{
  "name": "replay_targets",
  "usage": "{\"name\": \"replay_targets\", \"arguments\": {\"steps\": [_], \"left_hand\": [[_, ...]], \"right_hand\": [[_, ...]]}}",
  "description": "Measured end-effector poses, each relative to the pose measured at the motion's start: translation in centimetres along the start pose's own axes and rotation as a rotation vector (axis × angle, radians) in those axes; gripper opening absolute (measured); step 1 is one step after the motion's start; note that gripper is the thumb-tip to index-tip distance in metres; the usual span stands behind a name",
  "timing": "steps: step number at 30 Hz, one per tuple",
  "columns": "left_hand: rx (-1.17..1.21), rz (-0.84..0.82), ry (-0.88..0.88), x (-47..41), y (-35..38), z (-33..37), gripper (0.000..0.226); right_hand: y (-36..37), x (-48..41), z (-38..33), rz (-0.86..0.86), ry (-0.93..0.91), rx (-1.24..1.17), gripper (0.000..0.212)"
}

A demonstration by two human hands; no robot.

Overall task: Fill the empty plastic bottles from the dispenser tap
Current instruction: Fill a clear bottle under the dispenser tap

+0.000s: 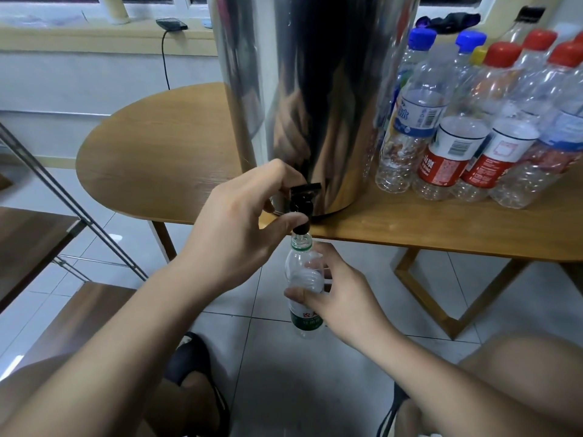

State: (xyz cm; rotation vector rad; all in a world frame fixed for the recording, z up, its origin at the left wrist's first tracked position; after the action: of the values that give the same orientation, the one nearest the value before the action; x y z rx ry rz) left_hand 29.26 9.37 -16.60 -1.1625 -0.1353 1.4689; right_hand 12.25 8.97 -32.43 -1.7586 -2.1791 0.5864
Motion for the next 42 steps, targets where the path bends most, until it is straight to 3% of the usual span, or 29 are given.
{"name": "replay_targets", "arguments": {"steps": [22,42], "left_hand": [[0.084,0.021,-0.005,0.0,0.0,0.3,0.021],[0.028,0.087,-0.028,0.5,0.3,-0.3,0.022]], "right_hand": [[0.6,0.0,0.9,-0.022,0.023,0.001,0.068],[0.9,-0.3,1.3,-0.042,0.05,0.02,0.073]]}}
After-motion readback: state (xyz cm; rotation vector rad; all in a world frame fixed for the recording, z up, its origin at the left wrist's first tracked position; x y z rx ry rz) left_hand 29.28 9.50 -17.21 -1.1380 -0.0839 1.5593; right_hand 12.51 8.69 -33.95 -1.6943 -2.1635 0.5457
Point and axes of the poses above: each hand's wrist, its own x-axis away from the middle knuckle, its own y-axis out of the palm, z = x × y, the point moved 6 cm from there along -x, towards the middle knuckle, and after that the axes turned 5 degrees about -y, right-handed, at the moved point
